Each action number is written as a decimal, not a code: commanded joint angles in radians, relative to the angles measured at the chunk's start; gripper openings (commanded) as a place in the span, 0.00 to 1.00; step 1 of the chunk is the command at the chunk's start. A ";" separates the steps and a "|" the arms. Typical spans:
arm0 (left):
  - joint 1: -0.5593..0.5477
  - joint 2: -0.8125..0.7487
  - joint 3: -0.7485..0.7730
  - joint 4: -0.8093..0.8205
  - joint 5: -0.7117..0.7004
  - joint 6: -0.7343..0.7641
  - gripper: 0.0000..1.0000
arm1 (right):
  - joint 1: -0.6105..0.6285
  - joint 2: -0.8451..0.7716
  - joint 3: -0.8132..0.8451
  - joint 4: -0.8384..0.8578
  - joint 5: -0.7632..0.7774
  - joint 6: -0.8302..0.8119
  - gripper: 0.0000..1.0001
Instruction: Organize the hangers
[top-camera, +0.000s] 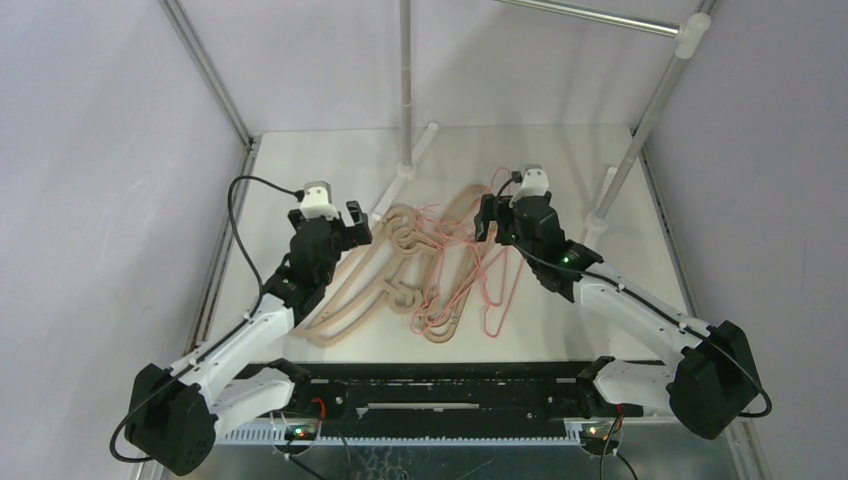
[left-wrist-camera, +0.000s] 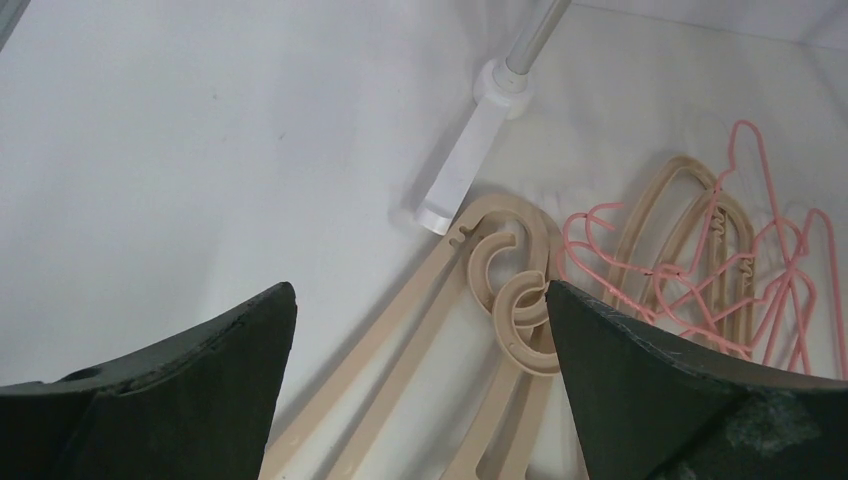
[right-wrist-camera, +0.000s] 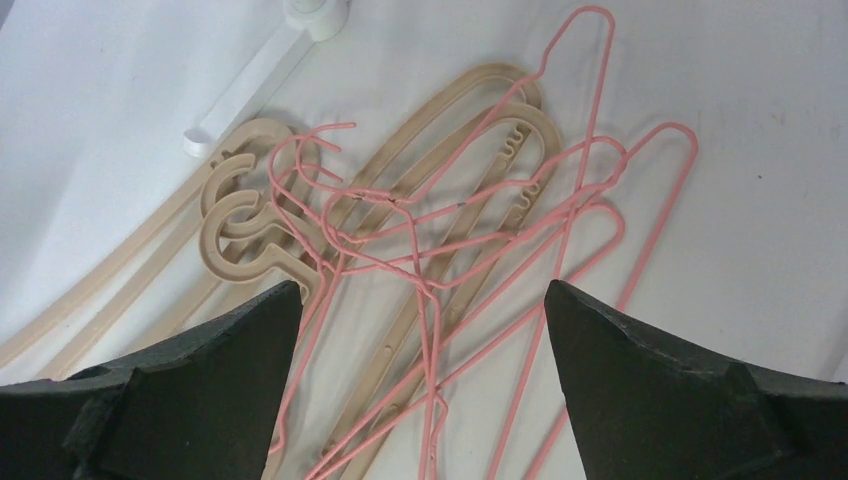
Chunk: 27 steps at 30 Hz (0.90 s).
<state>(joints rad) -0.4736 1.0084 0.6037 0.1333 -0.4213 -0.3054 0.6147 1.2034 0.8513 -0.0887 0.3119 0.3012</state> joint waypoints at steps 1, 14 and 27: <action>-0.003 -0.037 -0.008 0.031 -0.009 0.029 1.00 | -0.006 -0.050 -0.041 0.038 0.020 -0.020 1.00; -0.004 -0.045 -0.028 -0.006 0.032 0.004 1.00 | -0.042 0.219 -0.024 0.021 -0.081 0.010 0.55; -0.003 -0.041 -0.039 -0.002 0.032 0.008 1.00 | 0.030 0.400 0.005 0.039 -0.083 0.033 0.50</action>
<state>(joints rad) -0.4736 0.9817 0.5823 0.1036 -0.3897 -0.2985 0.6411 1.5860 0.8146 -0.0780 0.2207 0.3031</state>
